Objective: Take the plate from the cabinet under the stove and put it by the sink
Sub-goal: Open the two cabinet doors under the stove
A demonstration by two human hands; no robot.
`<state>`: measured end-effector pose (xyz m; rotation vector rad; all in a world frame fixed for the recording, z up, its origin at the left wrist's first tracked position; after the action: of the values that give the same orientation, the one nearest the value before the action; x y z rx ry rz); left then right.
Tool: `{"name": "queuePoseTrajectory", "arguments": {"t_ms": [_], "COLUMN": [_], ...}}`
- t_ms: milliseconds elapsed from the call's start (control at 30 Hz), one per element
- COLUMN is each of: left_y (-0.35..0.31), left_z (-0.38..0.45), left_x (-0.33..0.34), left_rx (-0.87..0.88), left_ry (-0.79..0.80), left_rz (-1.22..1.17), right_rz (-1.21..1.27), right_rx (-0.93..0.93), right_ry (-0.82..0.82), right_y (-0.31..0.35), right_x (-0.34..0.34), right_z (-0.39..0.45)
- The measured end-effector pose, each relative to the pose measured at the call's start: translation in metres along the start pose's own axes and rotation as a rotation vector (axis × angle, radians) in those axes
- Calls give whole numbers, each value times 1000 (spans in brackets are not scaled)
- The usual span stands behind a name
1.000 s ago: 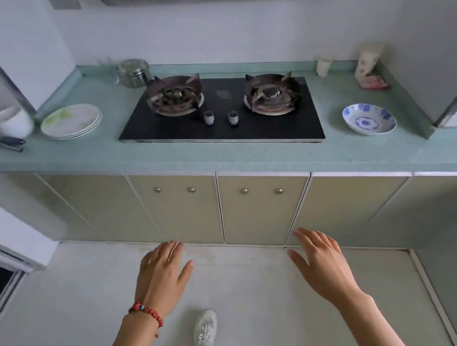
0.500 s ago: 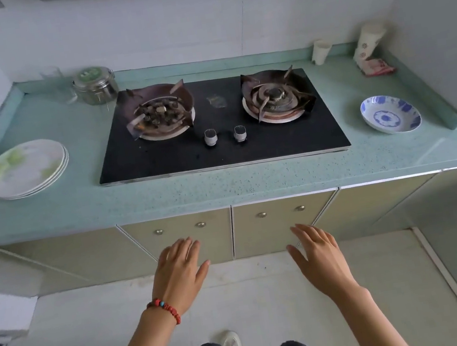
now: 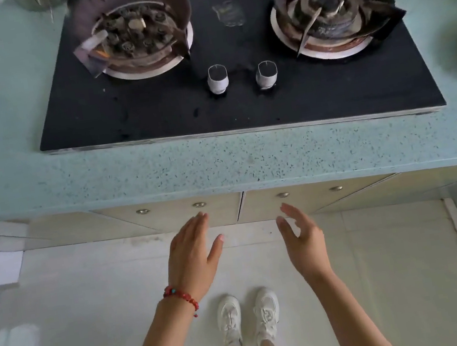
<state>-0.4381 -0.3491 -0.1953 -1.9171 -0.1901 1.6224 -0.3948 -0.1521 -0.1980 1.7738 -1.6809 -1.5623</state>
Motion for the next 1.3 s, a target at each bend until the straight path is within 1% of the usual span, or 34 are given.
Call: {"name": "queuePoseTrajectory", "arguments": {"t_ms": [100,133,300,367,433,500,600,667,733,933,1033,1133,1300], "left_y": [11,11,1,-2,-4,-7,-8,-9,-8,0,7,15,31], "left_z": [19,26,53,59,63,65,64,58,47,1,-23,-47,-86], "left_x": [27,34,47,51,55,56,60,61,62,62,61,60,56], "left_rx": [-321,-383,-552,-599,-591,-581,-621,-629,-638,-760,-805,-804,-787], "left_ry": [-124,-154,-294,-320,-301,-288,-317,-312,-296,-335,-339,-346,-357], "left_rz": [-531,-659,-1114,-1355,-1554,-1669,-1770,-1799,-1771,-1671,-1546,-1410,-1176], "right_rz": [410,522,1100,1213,1252,1268,1263,1293,1308,1259,1197,1104,872], "right_rx": [205,257,440,474,485,486,488,498,500,506,495,476,427], "right_ry": [61,74,181,201,207,194,189,204,216,193,157,93,-46], "right_y": [-6,-6,-4,-4,-4,-3,0,1,2,-13,-29,-46,-75], "right_x": [24,31,56,60,63,64,65,66,65,60,51,39,14], "right_z": [24,31,48,50,50,51,54,55,55,31,8,-15,-51]}}
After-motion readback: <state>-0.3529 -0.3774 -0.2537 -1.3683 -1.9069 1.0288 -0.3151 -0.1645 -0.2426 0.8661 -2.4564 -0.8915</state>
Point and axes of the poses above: each hand's wrist, its own z-axis towards the middle knuckle, its own x-axis out of the palm, y = z × x, the point moved 4 cm from there along z, towards the middle knuckle, and after that the axes turned 6 degrees about x, right-handed, at the moved point
